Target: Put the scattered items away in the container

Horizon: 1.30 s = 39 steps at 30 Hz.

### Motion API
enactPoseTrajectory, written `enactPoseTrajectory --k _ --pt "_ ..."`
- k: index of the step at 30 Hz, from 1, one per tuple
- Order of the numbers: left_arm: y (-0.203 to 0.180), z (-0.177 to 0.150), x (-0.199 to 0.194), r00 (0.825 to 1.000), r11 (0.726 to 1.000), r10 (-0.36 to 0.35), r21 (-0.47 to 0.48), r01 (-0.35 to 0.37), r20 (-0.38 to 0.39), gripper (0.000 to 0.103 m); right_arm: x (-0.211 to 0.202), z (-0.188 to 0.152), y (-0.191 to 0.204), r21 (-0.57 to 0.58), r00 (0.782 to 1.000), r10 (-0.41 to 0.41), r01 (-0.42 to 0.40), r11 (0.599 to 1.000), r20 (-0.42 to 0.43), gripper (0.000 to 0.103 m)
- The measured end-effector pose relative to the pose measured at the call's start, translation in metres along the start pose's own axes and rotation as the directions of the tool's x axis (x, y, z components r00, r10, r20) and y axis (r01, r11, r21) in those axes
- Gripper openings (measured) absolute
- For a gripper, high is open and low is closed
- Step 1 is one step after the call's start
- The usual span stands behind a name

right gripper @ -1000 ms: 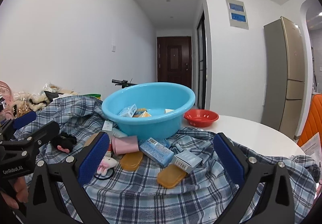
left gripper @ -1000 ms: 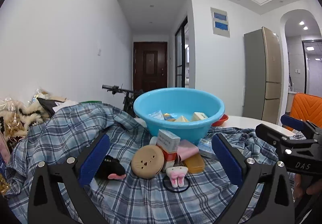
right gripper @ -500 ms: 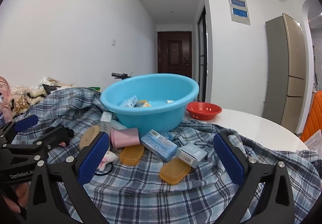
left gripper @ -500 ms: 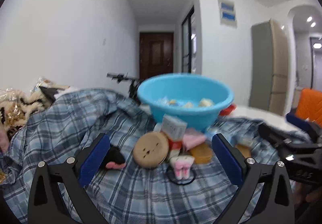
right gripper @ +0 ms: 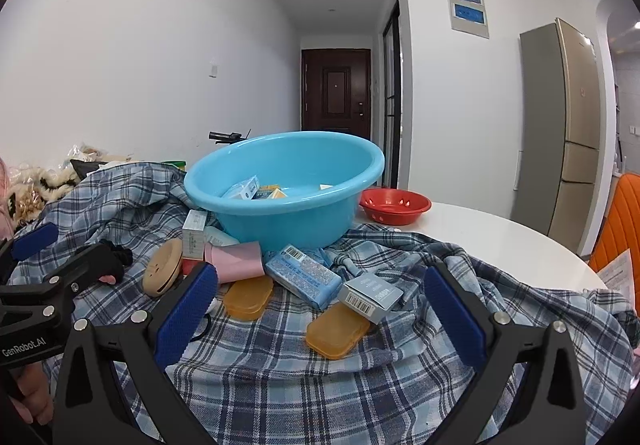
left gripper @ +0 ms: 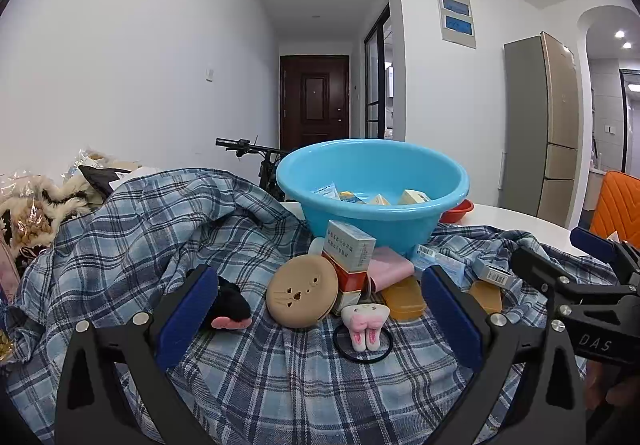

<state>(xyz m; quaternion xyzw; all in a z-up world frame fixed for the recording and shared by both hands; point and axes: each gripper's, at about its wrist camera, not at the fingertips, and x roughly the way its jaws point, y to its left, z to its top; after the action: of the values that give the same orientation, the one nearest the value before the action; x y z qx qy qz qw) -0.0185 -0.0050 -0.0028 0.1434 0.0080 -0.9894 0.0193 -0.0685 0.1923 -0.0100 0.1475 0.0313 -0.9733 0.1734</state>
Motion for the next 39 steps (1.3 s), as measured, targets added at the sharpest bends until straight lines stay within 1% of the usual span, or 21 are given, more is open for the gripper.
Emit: enactPoseTrajectory --k 12,39 --pt "0.0003 -0.0006 -0.0003 1.000 1.000 0.011 -0.004 -0.011 0.000 0.103 0.0012 0.0005 0.0013 -0.001 1.000 -0.001 0.001 1.000 -0.002 0.103" --pt "-0.0004 -0.0003 -0.0007 1.000 1.000 0.011 -0.004 -0.011 0.000 0.103 0.0012 0.0002 0.0006 0.000 1.000 -0.001 0.001 1.000 -0.001 0.103"
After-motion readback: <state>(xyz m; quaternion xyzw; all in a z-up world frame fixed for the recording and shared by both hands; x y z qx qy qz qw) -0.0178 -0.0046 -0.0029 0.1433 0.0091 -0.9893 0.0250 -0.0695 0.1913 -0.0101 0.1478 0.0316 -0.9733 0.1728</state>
